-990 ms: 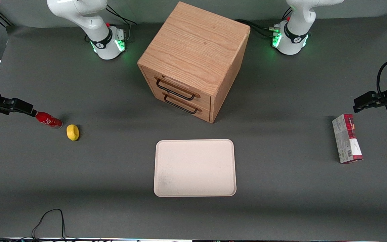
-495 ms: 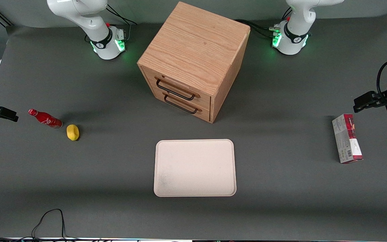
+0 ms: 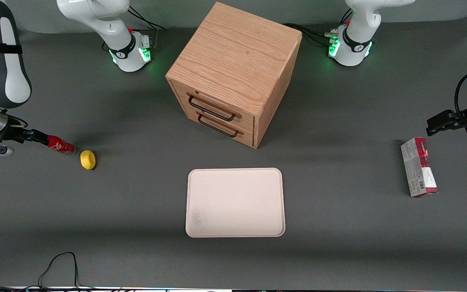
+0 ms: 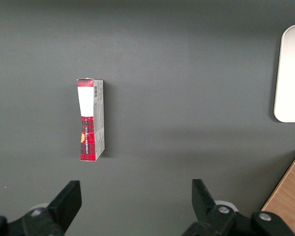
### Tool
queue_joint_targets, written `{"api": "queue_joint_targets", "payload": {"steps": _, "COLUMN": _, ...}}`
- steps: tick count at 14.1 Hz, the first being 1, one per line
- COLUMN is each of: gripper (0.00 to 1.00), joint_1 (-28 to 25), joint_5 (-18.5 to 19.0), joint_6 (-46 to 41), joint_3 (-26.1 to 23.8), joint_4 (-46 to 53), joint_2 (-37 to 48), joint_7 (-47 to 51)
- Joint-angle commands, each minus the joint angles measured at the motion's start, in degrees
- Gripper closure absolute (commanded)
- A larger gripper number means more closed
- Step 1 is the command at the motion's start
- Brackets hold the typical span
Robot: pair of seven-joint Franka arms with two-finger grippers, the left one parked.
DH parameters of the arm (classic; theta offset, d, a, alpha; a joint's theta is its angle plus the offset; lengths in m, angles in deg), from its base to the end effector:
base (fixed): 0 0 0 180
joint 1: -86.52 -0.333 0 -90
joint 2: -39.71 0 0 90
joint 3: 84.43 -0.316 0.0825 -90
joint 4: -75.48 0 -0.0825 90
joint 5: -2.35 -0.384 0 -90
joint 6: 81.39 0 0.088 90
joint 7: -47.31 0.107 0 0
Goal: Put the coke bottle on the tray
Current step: 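Lower the open right gripper over the cap end of the red Coca-Cola bottle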
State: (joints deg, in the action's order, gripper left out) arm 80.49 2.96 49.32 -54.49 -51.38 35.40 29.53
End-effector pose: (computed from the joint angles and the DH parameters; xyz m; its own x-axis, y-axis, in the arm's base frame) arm 0.4908 -0.2165 0.3489 0.9950 -0.0989 -0.0123 -0.0983 -0.9942 0.0439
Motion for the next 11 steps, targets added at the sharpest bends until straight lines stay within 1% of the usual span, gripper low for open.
{"api": "queue_joint_targets", "payload": {"steps": 1, "gripper": 0.0, "joint_1": -0.22, "joint_5": -3.16, "joint_6": 1.22, "joint_3": 3.54, "joint_4": -3.21, "joint_2": 2.29, "joint_7": -7.0}}
{"api": "queue_joint_targets", "payload": {"steps": 5, "gripper": 0.01, "joint_1": -0.13, "joint_5": -3.42, "joint_6": 1.31, "joint_3": 3.99, "joint_4": -4.09, "joint_2": 2.2, "joint_7": -7.01}}
{"api": "queue_joint_targets", "payload": {"steps": 6, "gripper": 0.11, "joint_1": -0.04, "joint_5": -3.42, "joint_6": 1.39, "joint_3": 3.99, "joint_4": -4.18, "joint_2": 2.12, "joint_7": -7.1}}
{"api": "queue_joint_targets", "payload": {"steps": 7, "gripper": 0.28, "joint_1": -0.04, "joint_5": -3.42, "joint_6": 1.4, "joint_3": 3.99, "joint_4": -4.27, "joint_2": 1.94, "joint_7": -7.1}}
{"api": "queue_joint_targets", "payload": {"steps": 8, "gripper": 0.5, "joint_1": -0.04, "joint_5": -3.42, "joint_6": 1.48, "joint_3": 3.99, "joint_4": -4.27, "joint_2": 1.94, "joint_7": -7.1}}
{"api": "queue_joint_targets", "payload": {"steps": 10, "gripper": 0.9, "joint_1": -0.04, "joint_5": -3.42, "joint_6": 2.62, "joint_3": 3.99, "joint_4": -4.18, "joint_2": 1.5, "joint_7": -6.66}}
{"api": "queue_joint_targets", "payload": {"steps": 11, "gripper": 1.0, "joint_1": -0.04, "joint_5": -3.42, "joint_6": 2.8, "joint_3": 3.64, "joint_4": -4.01, "joint_2": 0.98, "joint_7": -6.57}}
